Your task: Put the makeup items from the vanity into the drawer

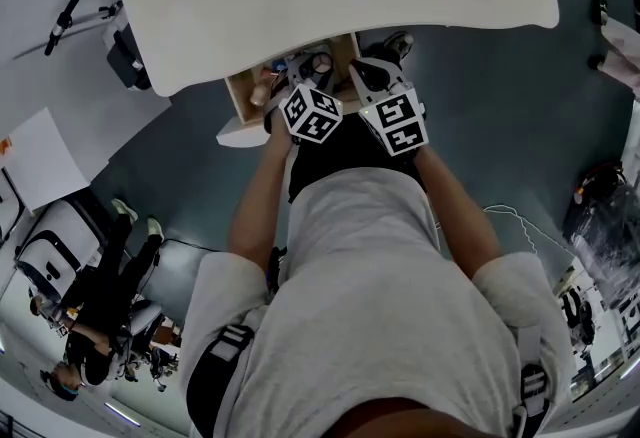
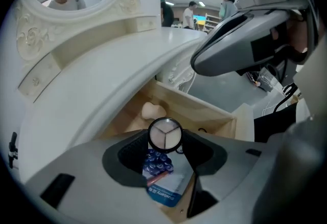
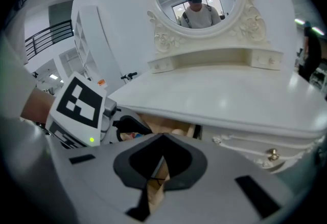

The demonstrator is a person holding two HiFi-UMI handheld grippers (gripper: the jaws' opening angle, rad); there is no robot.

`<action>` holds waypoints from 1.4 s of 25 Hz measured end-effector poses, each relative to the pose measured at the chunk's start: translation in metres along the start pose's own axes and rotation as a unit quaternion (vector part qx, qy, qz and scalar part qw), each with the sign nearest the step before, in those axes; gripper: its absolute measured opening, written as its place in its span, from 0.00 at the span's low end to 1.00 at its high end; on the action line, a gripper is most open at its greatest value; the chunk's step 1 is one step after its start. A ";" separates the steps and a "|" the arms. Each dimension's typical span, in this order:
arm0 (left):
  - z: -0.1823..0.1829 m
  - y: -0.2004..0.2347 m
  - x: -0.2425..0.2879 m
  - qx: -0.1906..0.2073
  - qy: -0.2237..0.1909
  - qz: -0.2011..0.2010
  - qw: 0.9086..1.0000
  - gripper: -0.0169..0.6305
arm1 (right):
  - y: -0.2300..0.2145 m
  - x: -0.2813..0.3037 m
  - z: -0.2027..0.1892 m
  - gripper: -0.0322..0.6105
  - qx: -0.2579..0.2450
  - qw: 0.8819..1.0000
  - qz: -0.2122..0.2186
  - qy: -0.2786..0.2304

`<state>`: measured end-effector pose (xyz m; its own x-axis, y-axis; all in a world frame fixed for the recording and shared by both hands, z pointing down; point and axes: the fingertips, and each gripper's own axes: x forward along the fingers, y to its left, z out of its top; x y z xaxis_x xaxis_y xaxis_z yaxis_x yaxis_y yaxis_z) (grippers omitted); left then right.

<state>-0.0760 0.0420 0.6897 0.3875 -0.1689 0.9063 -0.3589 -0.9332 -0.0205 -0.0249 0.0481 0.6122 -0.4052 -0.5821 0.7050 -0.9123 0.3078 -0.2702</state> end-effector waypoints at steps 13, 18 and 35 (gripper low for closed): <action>-0.014 0.002 0.036 -0.022 0.024 -0.031 0.999 0.36 | -0.009 0.001 -0.009 0.07 0.009 1.000 0.001 0.008; -0.014 -0.001 0.043 -0.017 0.030 -0.044 0.998 0.36 | -0.012 0.000 -0.011 0.07 0.012 1.000 0.003 0.010; -0.022 -0.004 0.050 -0.009 0.056 -0.041 0.998 0.36 | -0.024 -0.005 -0.002 0.07 0.001 1.000 -0.009 0.016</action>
<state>-0.0736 0.0447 0.7441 0.3189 -0.0545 0.9462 -0.3461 -0.9361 0.0627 -0.0006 0.0453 0.6168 -0.3874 -0.5624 0.7305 -0.9191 0.2972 -0.2586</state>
